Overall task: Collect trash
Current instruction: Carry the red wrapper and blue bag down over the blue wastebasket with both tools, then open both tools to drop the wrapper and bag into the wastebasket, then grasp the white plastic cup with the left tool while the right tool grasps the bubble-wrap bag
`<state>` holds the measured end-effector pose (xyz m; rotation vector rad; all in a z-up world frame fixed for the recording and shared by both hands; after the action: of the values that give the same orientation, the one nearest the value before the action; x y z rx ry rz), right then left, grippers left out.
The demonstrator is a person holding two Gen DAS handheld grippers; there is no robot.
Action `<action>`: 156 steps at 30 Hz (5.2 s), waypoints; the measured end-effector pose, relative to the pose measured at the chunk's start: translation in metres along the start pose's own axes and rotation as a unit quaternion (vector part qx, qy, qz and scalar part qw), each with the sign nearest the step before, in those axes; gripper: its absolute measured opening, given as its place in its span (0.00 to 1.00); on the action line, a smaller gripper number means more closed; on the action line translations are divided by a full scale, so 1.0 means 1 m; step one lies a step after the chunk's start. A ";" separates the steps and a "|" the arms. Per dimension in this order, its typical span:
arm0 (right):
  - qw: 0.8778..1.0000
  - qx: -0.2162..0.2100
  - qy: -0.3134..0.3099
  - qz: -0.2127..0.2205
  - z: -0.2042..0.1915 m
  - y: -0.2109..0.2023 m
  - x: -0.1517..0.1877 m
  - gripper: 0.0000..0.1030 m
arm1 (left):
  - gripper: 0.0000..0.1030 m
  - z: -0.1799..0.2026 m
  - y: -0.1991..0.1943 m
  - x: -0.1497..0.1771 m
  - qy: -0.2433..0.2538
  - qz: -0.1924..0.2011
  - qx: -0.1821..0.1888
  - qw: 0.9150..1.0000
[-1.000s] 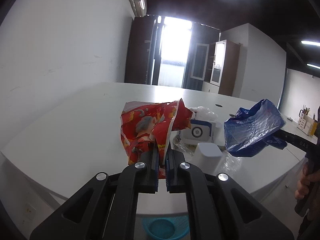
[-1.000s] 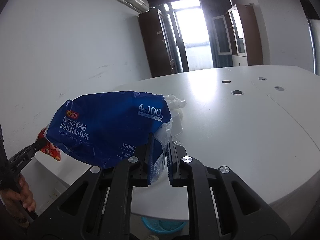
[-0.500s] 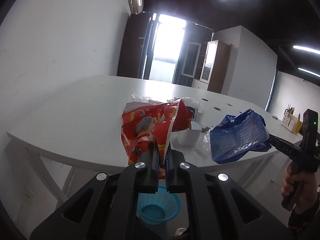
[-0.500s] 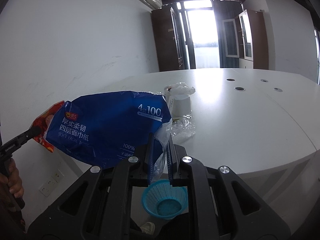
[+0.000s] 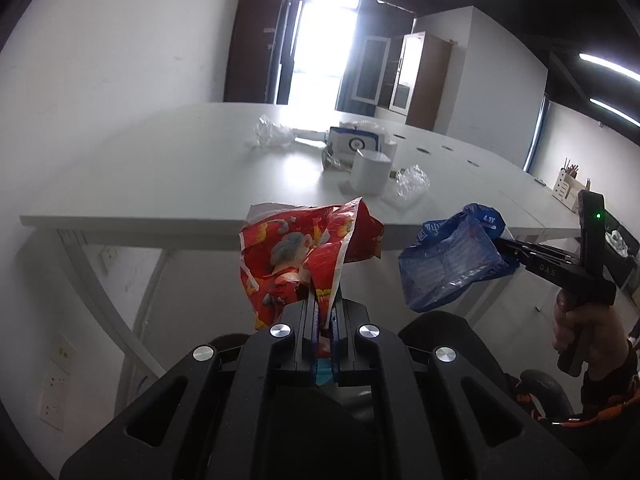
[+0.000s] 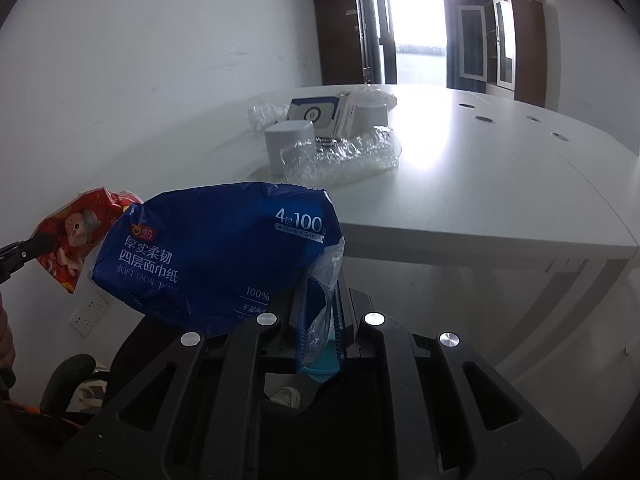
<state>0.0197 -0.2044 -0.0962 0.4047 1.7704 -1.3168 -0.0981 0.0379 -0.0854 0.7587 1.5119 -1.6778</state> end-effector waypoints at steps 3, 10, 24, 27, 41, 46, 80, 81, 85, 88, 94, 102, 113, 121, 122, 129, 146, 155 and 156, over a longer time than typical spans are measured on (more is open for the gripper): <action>1.000 0.020 -0.012 -0.011 -0.003 0.017 0.014 0.10 | 0.03 0.007 0.020 0.016 0.000 -0.024 0.011 1.000; 0.998 0.041 -0.005 -0.052 0.006 0.061 0.044 0.10 | 0.03 0.000 0.065 0.040 -0.029 -0.063 0.001 0.998; 0.992 0.100 -0.005 -0.076 0.019 0.145 0.067 0.10 | 0.03 -0.020 0.169 0.063 -0.085 -0.116 -0.008 0.990; 0.990 0.089 -0.001 -0.106 0.017 0.171 0.080 0.10 | 0.03 -0.020 0.193 0.068 -0.078 -0.129 -0.020 0.988; 0.976 0.094 0.044 -0.191 0.019 0.247 0.104 0.10 | 0.03 -0.015 0.268 0.071 -0.087 -0.171 -0.041 0.981; 0.972 0.104 0.040 -0.206 0.024 0.268 0.108 0.10 | 0.03 -0.018 0.293 0.083 -0.093 -0.195 -0.061 0.974; 0.904 0.178 0.065 -0.382 0.059 0.456 0.157 0.11 | 0.03 -0.044 0.461 0.117 -0.144 -0.308 -0.029 0.940; 0.904 0.179 0.064 -0.383 0.059 0.456 0.157 0.11 | 0.03 -0.045 0.464 0.119 -0.148 -0.310 -0.026 0.939; 0.904 0.178 0.079 -0.380 0.063 0.454 0.157 0.15 | 0.06 -0.043 0.474 0.124 -0.165 -0.318 -0.011 0.933; 0.906 0.161 0.097 -0.380 0.064 0.454 0.158 0.28 | 0.34 -0.042 0.475 0.121 -0.164 -0.306 -0.010 0.938; 0.904 0.134 0.081 -0.397 0.052 0.454 0.162 0.34 | 0.36 -0.043 0.465 0.122 -0.168 -0.303 -0.021 0.938; 0.918 0.106 0.094 -0.369 0.038 0.425 0.149 0.38 | 0.38 -0.037 0.447 0.123 -0.151 -0.308 -0.046 0.938; 0.947 0.068 0.062 -0.307 0.012 0.360 0.123 0.50 | 0.49 -0.037 0.393 0.118 -0.143 -0.285 -0.061 0.946; 0.961 0.031 0.057 -0.270 -0.009 0.290 0.112 0.59 | 0.61 -0.007 0.333 0.105 -0.066 -0.224 -0.073 0.970; 0.961 0.028 0.061 -0.268 -0.011 0.282 0.112 0.59 | 0.61 -0.004 0.325 0.103 -0.055 -0.217 -0.078 0.971; 0.963 -0.025 0.087 -0.255 -0.019 0.220 0.108 0.63 | 0.70 0.011 0.283 0.096 -0.027 -0.209 -0.080 0.974; 0.991 -0.050 0.067 -0.100 -0.017 0.066 0.042 0.79 | 0.93 0.038 0.130 0.034 0.019 -0.032 -0.013 0.999; 0.993 -0.036 0.111 -0.013 -0.002 0.022 -0.033 0.87 | 0.94 0.035 0.102 -0.022 0.034 0.043 -0.051 0.997; 0.993 -0.030 0.111 -0.011 -0.001 0.020 -0.044 0.87 | 0.94 0.035 0.100 -0.029 0.031 0.047 -0.048 0.997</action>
<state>0.0580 -0.1859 -0.0731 0.5155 1.9994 -1.2702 0.0034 0.0039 -0.1122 0.8241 1.5627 -1.5146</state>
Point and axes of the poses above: each gripper's, at about its wrist camera, not at the fingertips, and y roughly the way its jaws point, z to its right, x to its underside, the point moved 5 cm from there along y, roughly the way its jaws point, and after that the axes turned 4 degrees about y, right-handed, at the moved point
